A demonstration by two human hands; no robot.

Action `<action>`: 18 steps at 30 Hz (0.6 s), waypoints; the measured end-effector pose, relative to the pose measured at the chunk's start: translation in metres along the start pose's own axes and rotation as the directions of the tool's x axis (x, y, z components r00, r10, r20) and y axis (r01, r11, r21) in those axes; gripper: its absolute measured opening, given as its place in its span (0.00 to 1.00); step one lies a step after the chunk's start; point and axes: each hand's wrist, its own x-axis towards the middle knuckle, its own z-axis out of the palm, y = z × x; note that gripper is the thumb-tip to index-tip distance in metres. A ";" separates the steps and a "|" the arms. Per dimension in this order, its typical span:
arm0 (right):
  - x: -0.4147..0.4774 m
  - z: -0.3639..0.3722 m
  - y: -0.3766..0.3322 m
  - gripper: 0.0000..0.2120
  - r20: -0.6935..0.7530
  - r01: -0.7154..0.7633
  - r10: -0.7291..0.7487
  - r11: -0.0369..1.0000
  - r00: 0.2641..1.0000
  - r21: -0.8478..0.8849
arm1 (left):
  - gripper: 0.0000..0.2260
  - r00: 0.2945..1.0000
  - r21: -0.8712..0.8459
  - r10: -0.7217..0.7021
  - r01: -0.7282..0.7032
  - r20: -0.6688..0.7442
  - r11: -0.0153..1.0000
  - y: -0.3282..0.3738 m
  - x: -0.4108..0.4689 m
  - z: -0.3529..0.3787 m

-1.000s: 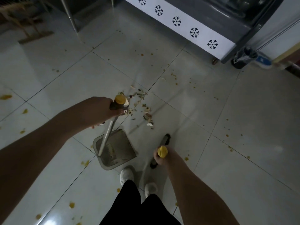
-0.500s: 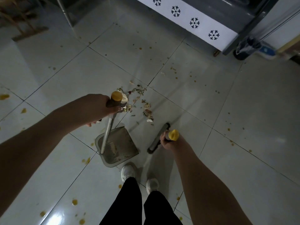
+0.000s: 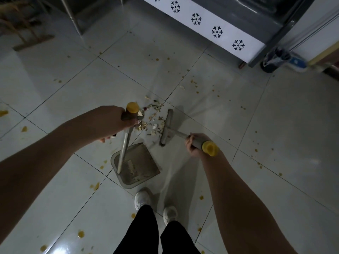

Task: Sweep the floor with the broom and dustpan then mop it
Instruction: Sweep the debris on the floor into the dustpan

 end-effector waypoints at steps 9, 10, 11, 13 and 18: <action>0.053 0.007 0.017 0.18 -0.147 -0.172 0.121 0.889 0.982 -0.423 | 0.13 0.999 0.019 -0.032 0.032 -0.002 0.999 -0.012 -0.008 -0.002; 0.058 0.009 0.022 0.18 -0.136 -0.203 0.159 0.876 0.978 -0.437 | 0.14 1.000 0.031 -0.031 0.031 -0.008 0.999 -0.013 -0.008 -0.002; 0.061 0.011 0.023 0.18 -0.122 -0.233 0.199 0.867 0.972 -0.441 | 0.14 0.999 0.041 -0.029 0.029 -0.014 0.999 -0.014 -0.008 -0.004; 0.068 0.017 0.016 0.18 -0.083 -0.298 0.291 0.860 0.953 -0.414 | 0.15 0.999 0.035 -0.035 0.035 -0.018 0.999 -0.017 -0.006 -0.007; 0.082 0.034 -0.006 0.16 -0.014 -0.364 0.383 0.864 0.924 -0.348 | 0.15 0.996 -0.017 -0.088 0.088 -0.027 0.996 -0.020 0.000 -0.019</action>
